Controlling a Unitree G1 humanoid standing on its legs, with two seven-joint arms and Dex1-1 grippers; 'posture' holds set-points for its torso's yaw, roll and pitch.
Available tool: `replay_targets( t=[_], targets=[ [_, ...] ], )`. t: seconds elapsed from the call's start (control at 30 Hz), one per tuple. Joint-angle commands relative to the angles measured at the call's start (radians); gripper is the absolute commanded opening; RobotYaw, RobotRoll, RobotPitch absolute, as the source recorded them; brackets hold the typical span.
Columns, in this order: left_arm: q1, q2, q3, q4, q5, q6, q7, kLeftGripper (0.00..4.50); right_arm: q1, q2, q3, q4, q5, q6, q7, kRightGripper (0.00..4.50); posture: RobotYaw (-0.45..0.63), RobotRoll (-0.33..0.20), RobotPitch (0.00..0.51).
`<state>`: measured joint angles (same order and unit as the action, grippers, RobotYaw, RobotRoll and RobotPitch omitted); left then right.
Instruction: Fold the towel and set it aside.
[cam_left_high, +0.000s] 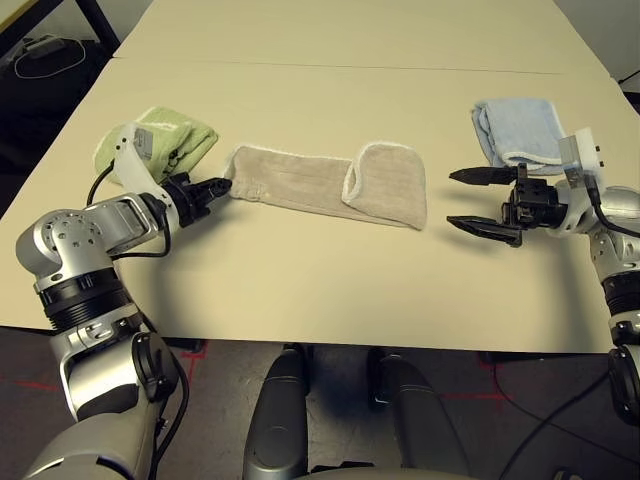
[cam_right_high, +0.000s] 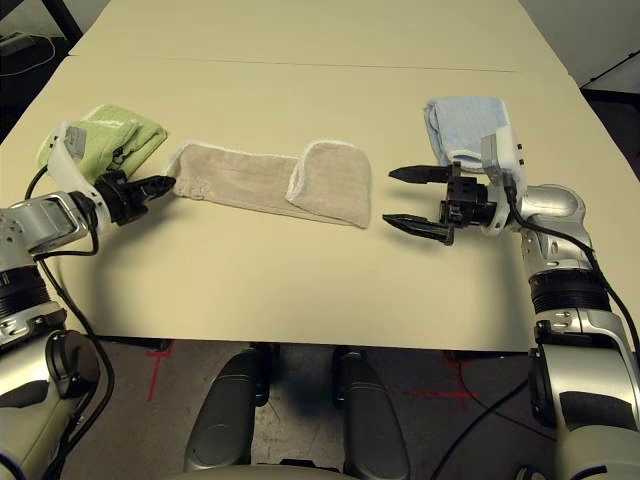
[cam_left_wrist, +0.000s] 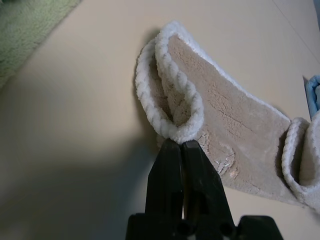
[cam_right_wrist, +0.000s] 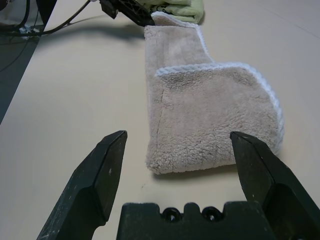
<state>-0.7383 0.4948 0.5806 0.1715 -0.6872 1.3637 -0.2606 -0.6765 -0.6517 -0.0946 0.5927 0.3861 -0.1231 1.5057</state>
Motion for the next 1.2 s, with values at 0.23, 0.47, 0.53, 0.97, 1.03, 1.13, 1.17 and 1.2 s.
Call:
replay_targets(
  t=[0.23, 0.47, 0.53, 0.97, 1.03, 1.13, 1.17, 1.2],
  targets=[
    [-0.035, 0.025, 0.023, -0.036, -0.019, 0.032, 0.008, 0.03, 0.008, 0.011, 0.000, -0.003, 0.001, -0.001, 0.001, 4.50, 0.18, 0.000, 0.211],
    [-0.087, 0.028, 0.027, -0.090, -0.063, 0.101, -0.007, 0.03, 0.004, 0.016, 0.000, 0.005, -0.004, -0.006, -0.003, 4.50, 0.18, 0.000, 0.213],
    [-0.086, 0.028, 0.016, -0.128, -0.087, 0.142, -0.025, 0.03, 0.001, 0.018, 0.000, 0.009, -0.007, -0.009, -0.004, 4.50, 0.18, 0.000, 0.213],
    [-0.046, 0.059, -0.024, -0.245, -0.222, 0.251, -0.096, 0.03, -0.021, 0.028, 0.004, 0.040, -0.019, -0.029, -0.007, 4.50, 0.19, 0.000, 0.211],
    [-0.059, 0.053, -0.022, -0.244, -0.218, 0.251, -0.093, 0.03, -0.022, 0.030, 0.005, 0.044, -0.021, -0.032, -0.007, 4.50, 0.19, 0.000, 0.211],
    [-0.089, 0.028, -0.014, -0.240, -0.206, 0.250, -0.086, 0.03, -0.024, 0.033, 0.005, 0.048, -0.022, -0.035, -0.008, 4.50, 0.19, 0.000, 0.211],
    [-0.106, 0.009, -0.016, -0.236, -0.200, 0.242, -0.079, 0.03, -0.024, 0.033, 0.005, 0.049, -0.022, -0.036, -0.009, 4.50, 0.19, 0.000, 0.212],
    [-0.118, -0.004, -0.017, -0.233, -0.196, 0.236, -0.074, 0.03, -0.024, 0.034, 0.005, 0.049, -0.023, -0.036, -0.009, 4.50, 0.19, 0.000, 0.212]
  ],
)
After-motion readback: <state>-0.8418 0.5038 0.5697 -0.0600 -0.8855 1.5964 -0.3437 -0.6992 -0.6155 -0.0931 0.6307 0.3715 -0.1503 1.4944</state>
